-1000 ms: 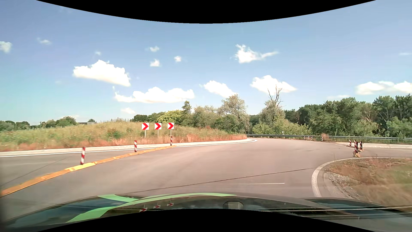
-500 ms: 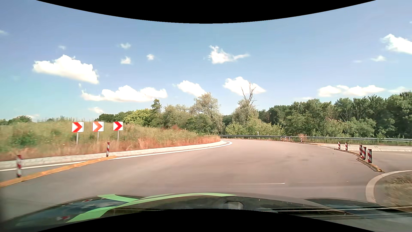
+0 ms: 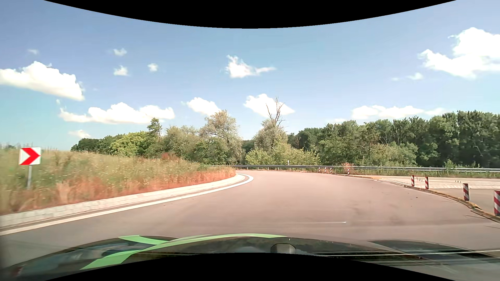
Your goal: Follow the waypoints while adhering to traffic rules and regulations
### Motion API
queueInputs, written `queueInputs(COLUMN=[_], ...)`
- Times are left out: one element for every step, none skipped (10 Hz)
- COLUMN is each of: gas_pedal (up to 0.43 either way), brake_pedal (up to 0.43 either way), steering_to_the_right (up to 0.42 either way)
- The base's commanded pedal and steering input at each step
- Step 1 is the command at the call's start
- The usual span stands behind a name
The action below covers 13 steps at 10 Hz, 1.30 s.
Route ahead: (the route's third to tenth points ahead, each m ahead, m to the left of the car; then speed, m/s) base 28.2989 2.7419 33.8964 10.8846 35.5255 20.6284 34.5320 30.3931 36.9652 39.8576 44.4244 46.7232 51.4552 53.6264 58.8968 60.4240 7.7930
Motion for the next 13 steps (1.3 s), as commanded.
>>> queueInputs(gas_pedal=[0.118,0.118,0.118,0.11,0.11,0.11,0.11,0.11,0.11,0.118,0.118,0.118,0.118], brake_pedal=[0.0,0.0,0.0,0.0,0.0,0.0,0.0,0.0,0.0,0.0,0.0,0.0,0.0], steering_to_the_right=[0.116,0.109,0.096,0.08,0.064,0.04,0.022,0.0,-0.017,-0.031,-0.041,-0.051,-0.066])
